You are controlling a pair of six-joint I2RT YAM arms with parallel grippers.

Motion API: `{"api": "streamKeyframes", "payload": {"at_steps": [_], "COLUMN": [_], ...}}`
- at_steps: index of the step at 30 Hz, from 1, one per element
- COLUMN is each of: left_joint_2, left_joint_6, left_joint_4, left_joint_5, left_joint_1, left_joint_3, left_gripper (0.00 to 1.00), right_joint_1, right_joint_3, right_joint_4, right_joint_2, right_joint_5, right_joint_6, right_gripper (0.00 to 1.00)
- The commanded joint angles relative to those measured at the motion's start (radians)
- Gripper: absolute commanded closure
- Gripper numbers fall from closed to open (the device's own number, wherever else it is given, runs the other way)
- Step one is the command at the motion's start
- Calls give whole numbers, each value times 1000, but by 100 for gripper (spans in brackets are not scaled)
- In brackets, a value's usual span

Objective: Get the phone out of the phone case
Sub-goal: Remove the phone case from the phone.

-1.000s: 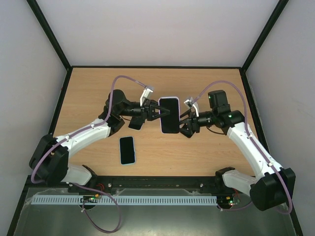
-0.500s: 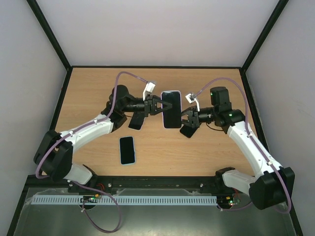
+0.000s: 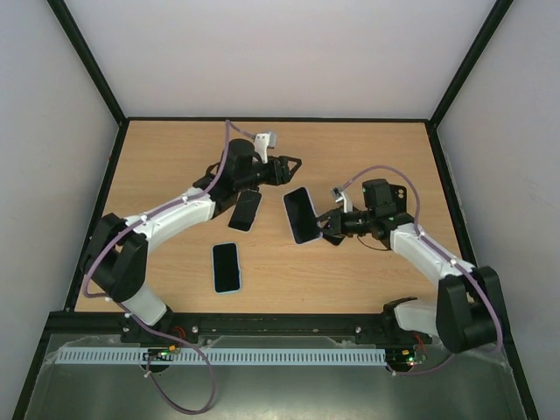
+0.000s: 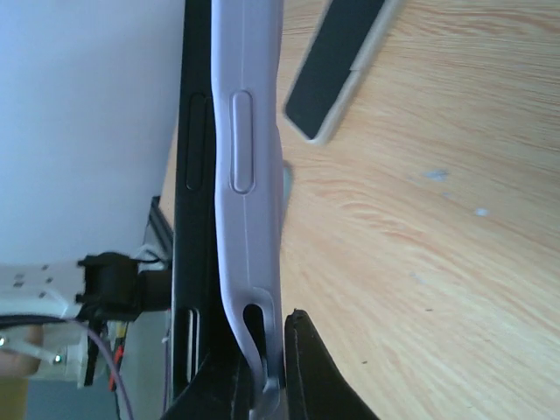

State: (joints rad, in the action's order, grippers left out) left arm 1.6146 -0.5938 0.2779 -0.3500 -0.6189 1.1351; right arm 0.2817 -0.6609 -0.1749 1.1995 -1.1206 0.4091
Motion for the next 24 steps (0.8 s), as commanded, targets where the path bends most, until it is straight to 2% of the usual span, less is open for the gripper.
{"api": "streamKeyframes", "payload": {"at_steps": [1,7,12,17,24], "left_joint_2": [-39,-73,-10,90,186], "left_joint_6": [191,408,534,608,653], "left_joint_4": [-145,-113,-154,-185,-210], "left_joint_5": [314,573,715,793,890], "left_joint_1": [-94,-298,-428,-489,-520], "left_joint_3": [0,-134,-122,-84,-22], "left_gripper": [35,39,39,39,39], "right_joint_1": [-24,-59,-64,-63,-63], "right_joint_3": [-4,-25,-23,-16,-14], "right_joint_4": [144,151,133,141,132], "right_joint_2": [94,275,269,267,264], "right_joint_5": [58,11,139,154,152], "right_joint_6": [58,85,121,145,143], "right_gripper": [98,98,98,98,98]}}
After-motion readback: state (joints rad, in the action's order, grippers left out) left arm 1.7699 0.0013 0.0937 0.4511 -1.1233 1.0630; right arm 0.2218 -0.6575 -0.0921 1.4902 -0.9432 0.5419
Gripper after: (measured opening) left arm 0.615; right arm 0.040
